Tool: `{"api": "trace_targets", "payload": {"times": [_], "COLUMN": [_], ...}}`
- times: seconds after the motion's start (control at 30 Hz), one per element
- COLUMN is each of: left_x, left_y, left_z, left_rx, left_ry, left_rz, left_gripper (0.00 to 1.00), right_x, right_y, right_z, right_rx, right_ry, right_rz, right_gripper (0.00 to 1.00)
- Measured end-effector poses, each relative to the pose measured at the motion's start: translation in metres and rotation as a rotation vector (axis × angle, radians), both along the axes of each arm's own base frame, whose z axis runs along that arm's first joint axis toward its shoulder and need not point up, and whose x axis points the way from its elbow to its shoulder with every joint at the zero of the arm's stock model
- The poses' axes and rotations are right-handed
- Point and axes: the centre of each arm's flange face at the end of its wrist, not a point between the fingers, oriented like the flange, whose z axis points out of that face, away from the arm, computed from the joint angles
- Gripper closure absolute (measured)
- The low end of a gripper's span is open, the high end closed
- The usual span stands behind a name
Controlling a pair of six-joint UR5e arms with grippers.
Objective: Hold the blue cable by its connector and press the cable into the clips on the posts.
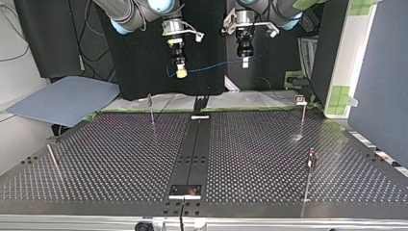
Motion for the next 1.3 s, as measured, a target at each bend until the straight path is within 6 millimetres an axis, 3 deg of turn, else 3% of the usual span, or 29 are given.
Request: {"api": "trace_targets", "payload": {"times": [0.7, 1.07, 1.3], "left_x": [0.000, -0.024, -0.026], "left_y": [0.000, 0.018, 0.019], "left_z": [0.000, -0.034, -0.037], "left_rx": [0.000, 0.056, 0.061], "left_ry": [0.000, 0.097, 0.105], "left_rz": [-0.002, -0.014, -0.014], "left_gripper": [1.00, 1.00, 1.00], "right_x": [0.000, 0.000, 0.000], "right_y": [0.000, 0.000, 0.000], "right_z": [0.000, 0.000, 0.000], "right_rx": [0.000, 0.000, 0.000], "right_ry": [0.000, 0.000, 0.000], "right_rz": [0.000, 0.000, 0.000], "right_gripper": [1.00, 1.00, 1.00]}}
